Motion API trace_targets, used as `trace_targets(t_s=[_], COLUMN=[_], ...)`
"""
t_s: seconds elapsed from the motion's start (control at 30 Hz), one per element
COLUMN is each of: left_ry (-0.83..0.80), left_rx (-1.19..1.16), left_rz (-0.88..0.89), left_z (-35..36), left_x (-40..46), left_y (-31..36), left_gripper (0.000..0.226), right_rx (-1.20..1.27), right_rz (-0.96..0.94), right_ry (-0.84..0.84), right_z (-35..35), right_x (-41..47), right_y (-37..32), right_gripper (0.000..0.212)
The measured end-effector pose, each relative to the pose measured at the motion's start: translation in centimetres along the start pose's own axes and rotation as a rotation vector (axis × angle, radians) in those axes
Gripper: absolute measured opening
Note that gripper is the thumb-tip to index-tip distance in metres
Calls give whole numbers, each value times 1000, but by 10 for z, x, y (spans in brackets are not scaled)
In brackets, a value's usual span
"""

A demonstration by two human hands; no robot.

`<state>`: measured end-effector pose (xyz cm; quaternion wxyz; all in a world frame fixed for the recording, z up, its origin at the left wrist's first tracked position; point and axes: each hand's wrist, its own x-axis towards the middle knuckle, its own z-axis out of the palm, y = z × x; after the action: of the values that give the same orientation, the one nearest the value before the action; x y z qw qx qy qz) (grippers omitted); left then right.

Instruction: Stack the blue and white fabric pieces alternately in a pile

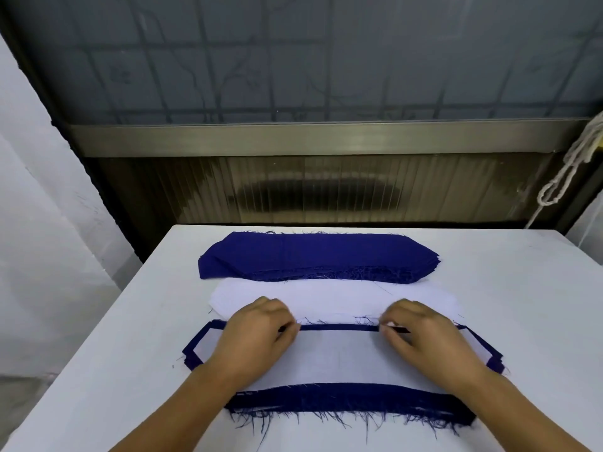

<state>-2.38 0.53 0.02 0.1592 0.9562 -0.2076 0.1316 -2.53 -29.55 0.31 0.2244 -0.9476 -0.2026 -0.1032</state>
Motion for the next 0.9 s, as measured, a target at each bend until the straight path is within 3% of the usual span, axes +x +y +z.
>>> trace_targets(t_s=[0.17,0.37,0.6,0.73,0.9], left_ry=[-4,-85,-8,-14,-10], left_rx=[-32,-95,-71,-71,-72], left_rz=[-24,-139,-194,-200,-163], left_z=[25,38,42,40,40], left_x=[42,42,38,36,37], left_y=[4,-27,-29,-28,-29], left_gripper=[22,31,37,53,49], right_rx=[5,37,-6,16,121], right_rz=[116,160,170,198,209], right_ry=[-22,-61,-20,-14,-97], right_z=[19,31,34,34,31], right_x=[47,45,43,40,37], right_y=[8,41,46,47,47], right_gripper=[10,6,10,9,27])
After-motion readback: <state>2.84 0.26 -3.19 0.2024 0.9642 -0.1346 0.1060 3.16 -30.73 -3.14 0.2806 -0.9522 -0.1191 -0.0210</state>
